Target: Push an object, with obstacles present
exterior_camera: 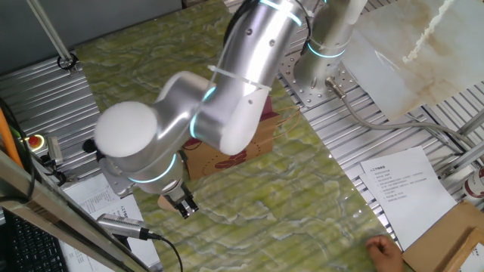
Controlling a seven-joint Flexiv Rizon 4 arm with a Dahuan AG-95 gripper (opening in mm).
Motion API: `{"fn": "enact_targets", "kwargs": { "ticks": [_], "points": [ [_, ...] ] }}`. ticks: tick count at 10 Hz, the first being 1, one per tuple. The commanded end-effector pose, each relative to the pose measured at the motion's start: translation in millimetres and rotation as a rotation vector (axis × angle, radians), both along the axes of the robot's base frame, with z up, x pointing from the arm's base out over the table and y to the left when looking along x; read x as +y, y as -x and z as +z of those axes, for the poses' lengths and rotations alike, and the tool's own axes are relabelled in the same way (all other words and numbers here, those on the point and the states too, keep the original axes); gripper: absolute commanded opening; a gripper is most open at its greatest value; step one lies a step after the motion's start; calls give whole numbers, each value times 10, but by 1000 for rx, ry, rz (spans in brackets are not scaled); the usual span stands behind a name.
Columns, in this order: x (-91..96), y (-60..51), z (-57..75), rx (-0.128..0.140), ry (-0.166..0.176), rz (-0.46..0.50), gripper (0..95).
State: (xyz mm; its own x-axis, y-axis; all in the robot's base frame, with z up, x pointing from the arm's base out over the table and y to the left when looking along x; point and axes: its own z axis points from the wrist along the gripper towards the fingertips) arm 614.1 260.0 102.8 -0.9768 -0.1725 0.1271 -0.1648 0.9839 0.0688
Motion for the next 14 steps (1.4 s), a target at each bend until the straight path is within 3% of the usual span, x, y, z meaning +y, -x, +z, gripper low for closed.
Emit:
{"fn": "enact_targets", "kwargs": {
  "ticks": [1,4,12,14],
  "points": [
    [8,21,54,31,-6,54,0],
    [9,22,54,23,-21,123,0],
    [-108,33,61,16,-40,116,0],
    [-140,16,-20,7,-52,119,0]
  ]
}}
